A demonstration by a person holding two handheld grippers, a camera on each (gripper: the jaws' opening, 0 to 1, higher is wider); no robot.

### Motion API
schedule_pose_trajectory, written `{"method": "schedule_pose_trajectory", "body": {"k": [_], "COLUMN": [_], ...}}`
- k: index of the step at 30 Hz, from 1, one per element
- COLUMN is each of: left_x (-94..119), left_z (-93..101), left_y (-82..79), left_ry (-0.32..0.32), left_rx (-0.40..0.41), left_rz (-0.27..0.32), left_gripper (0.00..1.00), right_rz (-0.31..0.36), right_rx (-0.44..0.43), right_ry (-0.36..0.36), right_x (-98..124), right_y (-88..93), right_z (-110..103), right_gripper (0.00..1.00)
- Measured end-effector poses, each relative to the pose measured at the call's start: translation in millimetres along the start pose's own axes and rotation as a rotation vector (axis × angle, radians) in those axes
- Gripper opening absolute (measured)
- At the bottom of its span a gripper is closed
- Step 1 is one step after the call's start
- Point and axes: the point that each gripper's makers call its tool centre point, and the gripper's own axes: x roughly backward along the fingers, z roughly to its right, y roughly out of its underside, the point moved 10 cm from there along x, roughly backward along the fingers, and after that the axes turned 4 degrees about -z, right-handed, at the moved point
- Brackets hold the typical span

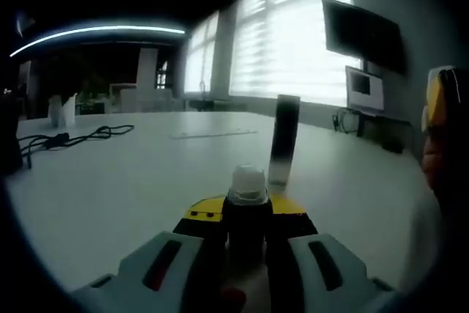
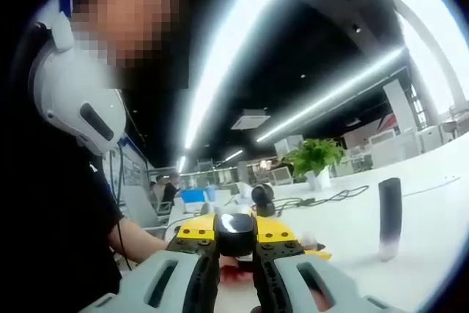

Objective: Pick up cosmetic bottle twist off cap place on table pick up cap screw tight cap place on table

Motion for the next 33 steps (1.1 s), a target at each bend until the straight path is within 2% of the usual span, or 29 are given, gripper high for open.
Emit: {"method": "schedule_pose_trajectory", "body": {"k": [9, 23, 27, 33], "left_x": [3.1, 9.4, 16.1, 30.8], "left_z": [1.0, 1.4, 0.3, -6.3], "left_y": [-0.5, 1.1, 3.5, 5.5], "left_ry": [0.015, 0.029, 0.033, 0.013], "left_rx": [0.029, 0.034, 0.049, 0.091], "left_rz": [0.019, 0.016, 0.002, 0.015], "left_gripper": [0.12, 0.13, 0.13, 0.14], "right_rz": [-0.001, 0.002, 0.004, 0.027], "right_rx": [0.002, -0.006, -0.007, -0.014], "right_ry": [0.001, 0.011, 0.018, 0.047], "right_x": [-0.6, -2.9, -2.9, -3.8], "right_y": [0.4, 2.6, 2.6, 1.6], "right_z": [-0.3, 2.3, 4.1, 7.9], "right_gripper": [0.11, 0.11, 0.11, 0.11]}}
